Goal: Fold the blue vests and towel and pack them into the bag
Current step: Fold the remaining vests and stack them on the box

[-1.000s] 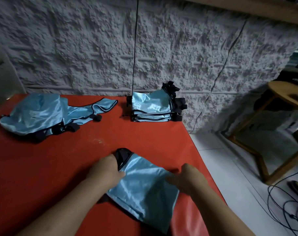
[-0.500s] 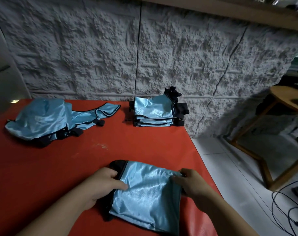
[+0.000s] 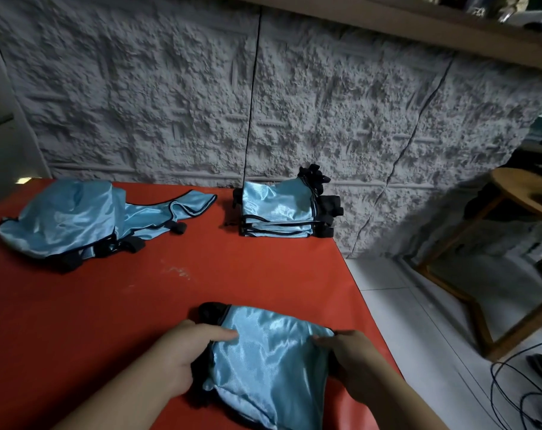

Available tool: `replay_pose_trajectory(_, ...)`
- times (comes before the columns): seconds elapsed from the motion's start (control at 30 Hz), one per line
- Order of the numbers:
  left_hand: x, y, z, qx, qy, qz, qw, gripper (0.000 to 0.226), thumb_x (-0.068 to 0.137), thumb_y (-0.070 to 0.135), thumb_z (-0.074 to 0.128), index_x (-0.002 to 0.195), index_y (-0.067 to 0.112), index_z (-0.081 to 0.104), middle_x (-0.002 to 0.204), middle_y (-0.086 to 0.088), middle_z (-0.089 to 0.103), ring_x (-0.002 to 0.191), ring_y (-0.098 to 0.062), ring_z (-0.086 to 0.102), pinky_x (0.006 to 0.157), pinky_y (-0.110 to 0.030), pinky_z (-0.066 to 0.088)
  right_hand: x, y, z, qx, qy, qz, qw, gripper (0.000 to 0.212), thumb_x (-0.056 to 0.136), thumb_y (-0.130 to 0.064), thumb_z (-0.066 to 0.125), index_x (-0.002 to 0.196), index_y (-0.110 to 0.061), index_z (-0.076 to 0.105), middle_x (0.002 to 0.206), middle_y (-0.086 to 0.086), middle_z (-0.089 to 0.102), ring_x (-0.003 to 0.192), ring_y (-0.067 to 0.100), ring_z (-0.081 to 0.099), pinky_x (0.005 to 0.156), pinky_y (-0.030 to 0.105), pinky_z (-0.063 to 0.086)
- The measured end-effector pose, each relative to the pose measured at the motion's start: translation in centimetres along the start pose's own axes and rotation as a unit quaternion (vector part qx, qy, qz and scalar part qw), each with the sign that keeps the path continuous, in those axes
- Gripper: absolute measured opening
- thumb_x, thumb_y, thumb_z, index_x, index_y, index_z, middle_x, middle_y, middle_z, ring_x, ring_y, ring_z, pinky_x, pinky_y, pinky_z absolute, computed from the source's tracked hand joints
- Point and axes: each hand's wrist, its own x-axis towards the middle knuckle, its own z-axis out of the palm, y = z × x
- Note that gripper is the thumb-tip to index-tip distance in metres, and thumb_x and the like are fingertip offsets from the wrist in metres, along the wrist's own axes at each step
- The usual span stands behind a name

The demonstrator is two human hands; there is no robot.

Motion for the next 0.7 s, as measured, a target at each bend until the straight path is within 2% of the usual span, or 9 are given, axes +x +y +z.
replay_pose_trajectory(0.07,0.2,0.1,0.3,-0.024,0.021,-0.01,0.999,0.045,0.068,0.004,0.085,0.108,-0.007,0.067,0.084,-0.028,0.073,0.066,-0.041,0.071,0.053,-0.043,0.056,0.3,0.1,-0.2,0.007,0.006,-0.011,1.0,0.01,0.089,0.001,0.07,0.097,0.004,0.074,0.09,0.027,0.075,0.075,0.036,0.072,0.072,0.043,0.06)
replay_pose_trajectory(0.13,-0.1,0.2,0.4,-0.032,0.02,-0.016,0.999,0.047,0.067,0.003,0.085,0.11,-0.005,0.068,0.091,-0.029,0.073,0.077,-0.046,0.073,0.064,-0.052,0.059,0.5,0.3,0.0,0.011,0.021,-0.02,1.0,0.009,0.092,-0.001,0.067,0.098,-0.001,0.075,0.091,0.026,0.075,0.072,0.033,0.072,0.064,0.037,0.06)
replay_pose_trajectory(0.27,-0.4,0.3,0.7,-0.033,-0.001,0.0,0.999,0.03,0.072,-0.007,0.079,0.1,-0.006,0.069,0.086,-0.028,0.073,0.072,-0.041,0.072,0.069,-0.045,0.057,0.8,0.1,0.5,0.002,0.041,-0.046,0.998,0.012,0.094,-0.007,0.065,0.095,-0.009,0.077,0.087,0.019,0.077,0.086,0.039,0.074,0.07,0.044,0.06)
replay_pose_trajectory(0.33,-0.3,0.3,0.9,-0.038,0.004,0.036,0.999,0.051,0.06,-0.004,0.086,0.107,0.002,0.065,0.088,-0.022,0.075,0.078,-0.039,0.073,0.075,-0.047,0.059,1.2,-0.2,0.5,-0.015,0.066,-0.065,0.996,0.012,0.093,-0.008,0.067,0.094,-0.01,0.078,0.083,0.014,0.078,0.089,0.038,0.074,0.079,0.049,0.06)
replay_pose_trajectory(0.47,1.2,1.7,0.3,-0.048,-0.005,0.107,0.993,0.11,0.013,0.014,0.095,0.117,0.008,0.061,0.092,-0.014,0.078,0.084,-0.028,0.076,0.075,-0.038,0.055,2.0,-2.6,0.7,-0.055,0.088,-0.119,0.987,0.008,0.088,-0.014,0.075,0.084,-0.011,0.081,0.075,0.007,0.078,0.089,0.027,0.075,0.08,0.037,0.057)
replay_pose_trajectory(0.5,1.3,2.4,0.4,-0.05,-0.001,0.118,0.992,0.109,0.018,0.013,0.095,0.121,0.008,0.06,0.095,-0.016,0.077,0.087,-0.029,0.075,0.076,-0.038,0.055,2.2,-3.7,0.7,-0.049,0.087,-0.127,0.987,0.008,0.088,-0.013,0.074,0.083,-0.011,0.08,0.076,0.007,0.078,0.089,0.028,0.075,0.079,0.035,0.057)
replay_pose_trajectory(0.57,1.4,4.6,0.5,-0.078,0.004,0.134,0.988,0.086,0.042,0.005,0.089,0.123,0.008,0.06,0.098,-0.02,0.076,0.088,-0.037,0.074,0.077,-0.043,0.058,3.5,-6.6,1.0,-0.03,0.068,-0.141,0.987,0.009,0.09,-0.01,0.072,0.086,-0.007,0.079,0.081,0.012,0.078,0.089,0.031,0.075,0.075,0.038,0.058)
replay_pose_trajectory(0.63,2.2,7.2,1.1,-0.104,0.001,0.15,0.983,0.058,0.064,-0.006,0.083,0.116,0.008,0.062,0.095,-0.023,0.075,0.087,-0.044,0.073,0.078,-0.055,0.058,5.4,-10.4,1.0,-0.023,0.051,-0.159,0.986,0.009,0.091,-0.01,0.072,0.089,-0.004,0.078,0.089,0.023,0.076,0.086,0.037,0.074,0.078,0.049,0.059)
replay_pose_trajectory(0.7,3.9,10.1,1.8,-0.109,0.006,0.169,0.98,0.04,0.079,-0.009,0.074,0.111,0.01,0.061,0.093,-0.023,0.075,0.083,-0.043,0.073,0.076,-0.056,0.057,7.1,-15.1,0.9,-0.014,0.05,-0.179,0.982,0.008,0.09,-0.007,0.072,0.09,0.0,0.075,0.095,0.034,0.071,0.079,0.036,0.069,0.079,0.06,0.056)
